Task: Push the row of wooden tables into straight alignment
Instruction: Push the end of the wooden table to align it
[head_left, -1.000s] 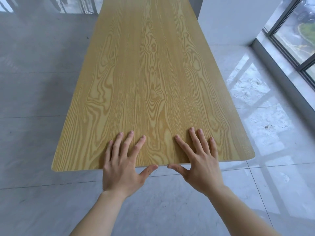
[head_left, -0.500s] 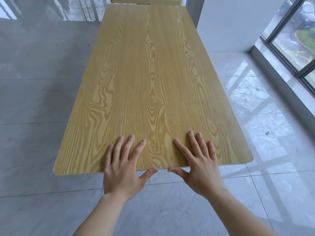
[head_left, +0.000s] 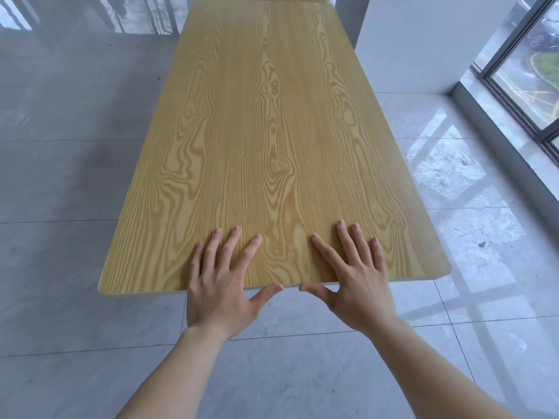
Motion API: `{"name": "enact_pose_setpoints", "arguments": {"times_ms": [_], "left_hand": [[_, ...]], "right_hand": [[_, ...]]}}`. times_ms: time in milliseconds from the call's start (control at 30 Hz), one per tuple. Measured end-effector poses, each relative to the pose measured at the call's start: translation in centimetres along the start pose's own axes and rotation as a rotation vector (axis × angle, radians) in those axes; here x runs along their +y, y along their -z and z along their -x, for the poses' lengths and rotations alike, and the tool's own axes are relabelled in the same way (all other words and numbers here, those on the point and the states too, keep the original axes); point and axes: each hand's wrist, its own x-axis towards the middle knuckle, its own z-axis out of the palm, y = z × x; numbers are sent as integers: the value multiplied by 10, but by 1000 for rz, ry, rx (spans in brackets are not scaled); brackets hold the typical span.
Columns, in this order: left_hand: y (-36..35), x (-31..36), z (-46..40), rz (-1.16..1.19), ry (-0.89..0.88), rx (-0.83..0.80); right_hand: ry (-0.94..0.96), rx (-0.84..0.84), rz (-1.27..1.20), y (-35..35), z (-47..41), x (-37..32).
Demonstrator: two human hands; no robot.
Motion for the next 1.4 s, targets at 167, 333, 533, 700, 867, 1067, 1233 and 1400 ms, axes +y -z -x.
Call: {"name": "enact_pose_setpoints", "arguments": {"times_ms": [167, 333, 533, 700, 867, 1067, 1233, 1400], "left_hand": [[-2, -3, -17, -11, -2, 8], [-2, -6, -32, -6, -3, 4], [-4, -9, -37, -9, -9, 7], [-3, -10, -38, -1, -11, 4], [-5, -11, -37, 4, -16, 19], [-3, -10, -37, 20, -10, 12], [5, -9, -38, 81, 2, -65], [42, -6, -43, 139, 22, -109]], "right_hand": [[-2, 10, -5, -2, -17, 3], [-5, -1, 5, -2, -32, 4], [0, 15, 18, -4, -37, 3], [-4, -3, 27, -3, -38, 3], [-7, 3, 20, -3, -36, 2], [-16, -20, 12, -2, -37, 3], [-50, -115, -10, 8, -38, 0], [-105, -201, -79, 43, -48, -21]]}}
